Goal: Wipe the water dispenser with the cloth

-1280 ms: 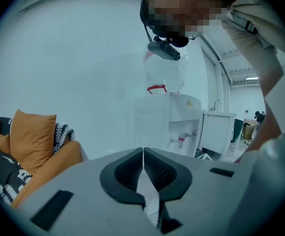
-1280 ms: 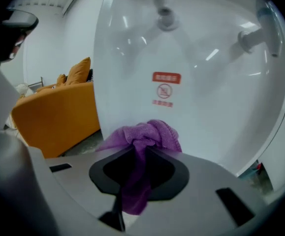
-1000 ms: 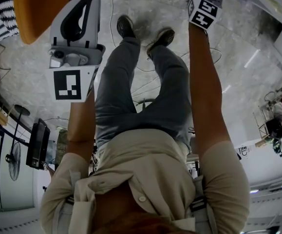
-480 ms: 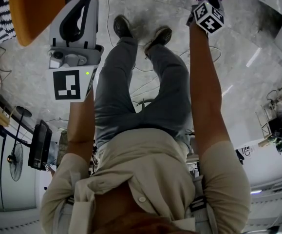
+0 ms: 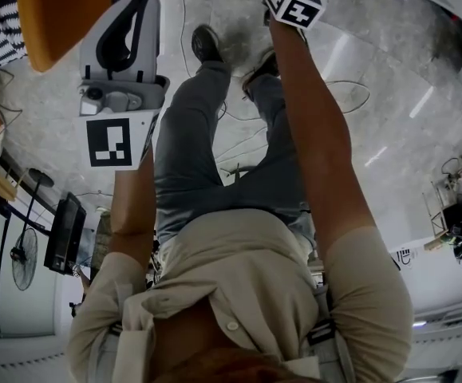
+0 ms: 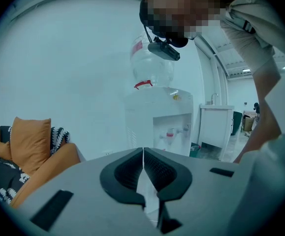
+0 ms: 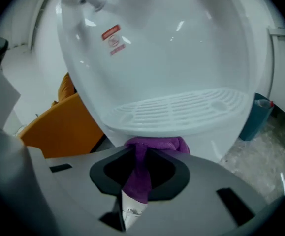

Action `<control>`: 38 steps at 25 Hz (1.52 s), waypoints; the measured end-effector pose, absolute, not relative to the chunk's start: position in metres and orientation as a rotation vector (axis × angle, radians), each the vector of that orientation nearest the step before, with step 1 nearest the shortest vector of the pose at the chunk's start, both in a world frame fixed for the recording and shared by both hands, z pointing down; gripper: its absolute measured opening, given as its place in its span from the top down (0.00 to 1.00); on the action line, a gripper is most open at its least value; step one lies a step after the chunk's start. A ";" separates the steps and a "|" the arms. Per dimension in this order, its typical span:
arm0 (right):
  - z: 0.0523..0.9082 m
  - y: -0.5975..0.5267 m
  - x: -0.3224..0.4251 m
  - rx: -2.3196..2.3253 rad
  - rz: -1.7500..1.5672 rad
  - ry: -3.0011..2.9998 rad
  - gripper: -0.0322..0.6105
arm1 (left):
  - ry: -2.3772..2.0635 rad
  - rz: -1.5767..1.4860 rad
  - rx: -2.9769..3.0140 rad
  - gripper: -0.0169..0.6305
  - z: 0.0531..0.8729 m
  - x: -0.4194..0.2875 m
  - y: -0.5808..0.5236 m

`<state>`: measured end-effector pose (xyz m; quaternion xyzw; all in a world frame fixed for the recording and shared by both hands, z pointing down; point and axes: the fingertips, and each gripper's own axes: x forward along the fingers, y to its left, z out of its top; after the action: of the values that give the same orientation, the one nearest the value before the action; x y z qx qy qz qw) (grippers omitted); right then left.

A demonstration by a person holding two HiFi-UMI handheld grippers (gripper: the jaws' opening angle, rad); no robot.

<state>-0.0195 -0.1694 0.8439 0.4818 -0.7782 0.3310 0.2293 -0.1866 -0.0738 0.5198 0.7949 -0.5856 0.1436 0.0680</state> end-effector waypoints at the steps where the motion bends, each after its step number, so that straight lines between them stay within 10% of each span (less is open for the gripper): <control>1: 0.847 -0.170 -0.034 1.289 0.889 -2.166 0.84 | -1.774 0.436 2.387 0.94 0.522 -0.190 -0.071; 22: 0.836 -0.216 0.158 1.394 0.605 -1.952 0.84 | -1.833 0.474 2.408 0.94 0.493 -0.175 -0.047; 38: 0.643 -0.176 0.185 1.430 0.584 -2.015 0.84 | -1.836 0.384 2.439 0.94 0.351 -0.160 -0.051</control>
<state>0.1854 -0.1757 0.6434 0.5379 -0.7578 0.2197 0.2967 -0.1595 -0.0512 0.3506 0.7922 -0.5964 0.1248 0.0320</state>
